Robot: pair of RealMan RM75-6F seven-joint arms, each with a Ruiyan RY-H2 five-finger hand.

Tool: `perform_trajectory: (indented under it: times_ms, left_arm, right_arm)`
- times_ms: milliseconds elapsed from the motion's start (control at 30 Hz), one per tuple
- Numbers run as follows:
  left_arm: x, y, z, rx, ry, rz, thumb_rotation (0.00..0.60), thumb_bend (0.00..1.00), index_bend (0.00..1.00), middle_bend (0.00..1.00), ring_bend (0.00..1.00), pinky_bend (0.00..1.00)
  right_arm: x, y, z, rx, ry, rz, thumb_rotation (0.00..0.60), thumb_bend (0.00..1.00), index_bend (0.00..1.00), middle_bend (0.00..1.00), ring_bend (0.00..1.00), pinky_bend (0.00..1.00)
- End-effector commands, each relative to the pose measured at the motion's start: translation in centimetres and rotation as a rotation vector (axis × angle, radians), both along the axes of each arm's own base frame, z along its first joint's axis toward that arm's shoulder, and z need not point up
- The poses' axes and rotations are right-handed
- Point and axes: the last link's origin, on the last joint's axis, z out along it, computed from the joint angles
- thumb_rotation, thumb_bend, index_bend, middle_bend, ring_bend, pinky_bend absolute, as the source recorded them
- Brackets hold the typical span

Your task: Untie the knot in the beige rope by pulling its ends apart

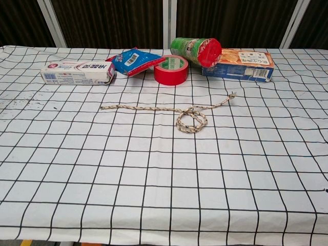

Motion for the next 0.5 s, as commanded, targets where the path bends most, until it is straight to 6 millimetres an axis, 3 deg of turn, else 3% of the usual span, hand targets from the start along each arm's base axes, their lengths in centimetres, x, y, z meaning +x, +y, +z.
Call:
perform_trajectory:
  times_ms: [33,233,400,500]
  left_arm:
    - [0.1,0.0,-0.2,-0.014,-0.004,-0.007,0.600,0.00,0.09,0.14,0.01,0.07]
    - [1.2,1.2,-1.0,-0.037,-0.023,-0.036,0.600,0.00,0.11,0.14,0.01,0.09]
    - [3.8,3.5,-2.1,-0.064,-0.020,-0.099,0.600,0.00,0.14,0.14,0.01,0.10]
    - [5.9,5.2,-3.9,-0.104,-0.013,-0.128,0.600,0.00,0.15,0.14,0.01,0.11]
  right_arm:
    - [0.1,0.0,-0.1,0.004,0.003,0.001,0.600,0.27,0.00,0.00,0.00,0.00]
    - [0.3,0.1,0.4,-0.007,0.005,0.002,0.600,0.27,0.00,0.00,0.00,0.00]
    - [0.4,0.2,1.0,-0.028,0.003,0.003,0.600,0.27,0.00,0.00,0.00,0.00]
    - [0.3,0.2,1.3,-0.029,0.012,0.000,0.600,0.27,0.00,0.00,0.00,0.00]
